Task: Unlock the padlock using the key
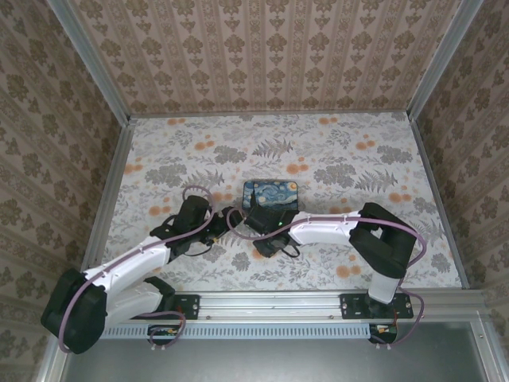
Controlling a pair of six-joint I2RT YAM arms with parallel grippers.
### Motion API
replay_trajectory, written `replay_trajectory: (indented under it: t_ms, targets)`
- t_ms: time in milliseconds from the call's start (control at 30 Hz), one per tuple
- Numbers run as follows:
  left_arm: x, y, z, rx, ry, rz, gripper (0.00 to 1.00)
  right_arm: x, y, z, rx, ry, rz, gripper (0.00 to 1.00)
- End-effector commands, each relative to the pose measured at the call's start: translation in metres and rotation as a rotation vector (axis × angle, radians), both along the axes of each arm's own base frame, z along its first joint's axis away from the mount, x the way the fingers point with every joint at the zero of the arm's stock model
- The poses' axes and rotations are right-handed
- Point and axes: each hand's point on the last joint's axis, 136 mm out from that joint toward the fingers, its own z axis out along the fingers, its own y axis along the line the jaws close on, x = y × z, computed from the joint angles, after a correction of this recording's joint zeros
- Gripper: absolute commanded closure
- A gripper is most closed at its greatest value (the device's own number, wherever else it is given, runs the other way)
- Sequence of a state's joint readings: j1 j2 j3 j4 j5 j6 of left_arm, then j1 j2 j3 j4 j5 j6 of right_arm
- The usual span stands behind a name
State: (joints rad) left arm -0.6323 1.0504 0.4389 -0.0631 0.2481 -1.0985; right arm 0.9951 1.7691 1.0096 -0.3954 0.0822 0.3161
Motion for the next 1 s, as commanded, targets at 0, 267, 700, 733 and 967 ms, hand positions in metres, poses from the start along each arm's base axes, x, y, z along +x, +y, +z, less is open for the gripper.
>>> replay_trajectory:
  t_ms: [0,267,700,733,967]
  targets:
    - [0.006,-0.005,0.01,-0.007,-0.028,-0.022,0.09,-0.007,-0.006,-0.015,0.0,0.03,-0.009,0.8]
    - [0.006,-0.007,0.01,-0.011,-0.025,-0.025,0.09,-0.018,-0.019,-0.021,-0.002,0.057,-0.032,1.0]
    - [0.008,-0.009,0.01,-0.011,-0.026,-0.032,0.09,-0.068,-0.053,-0.018,0.091,0.169,-0.105,1.0]
    - [0.008,-0.01,0.01,-0.01,-0.024,-0.034,0.09,-0.073,-0.053,-0.016,0.103,0.178,-0.104,1.0]
    - [0.009,-0.012,0.012,-0.016,-0.027,-0.04,0.09,-0.077,-0.059,0.012,0.194,0.139,-0.134,0.62]
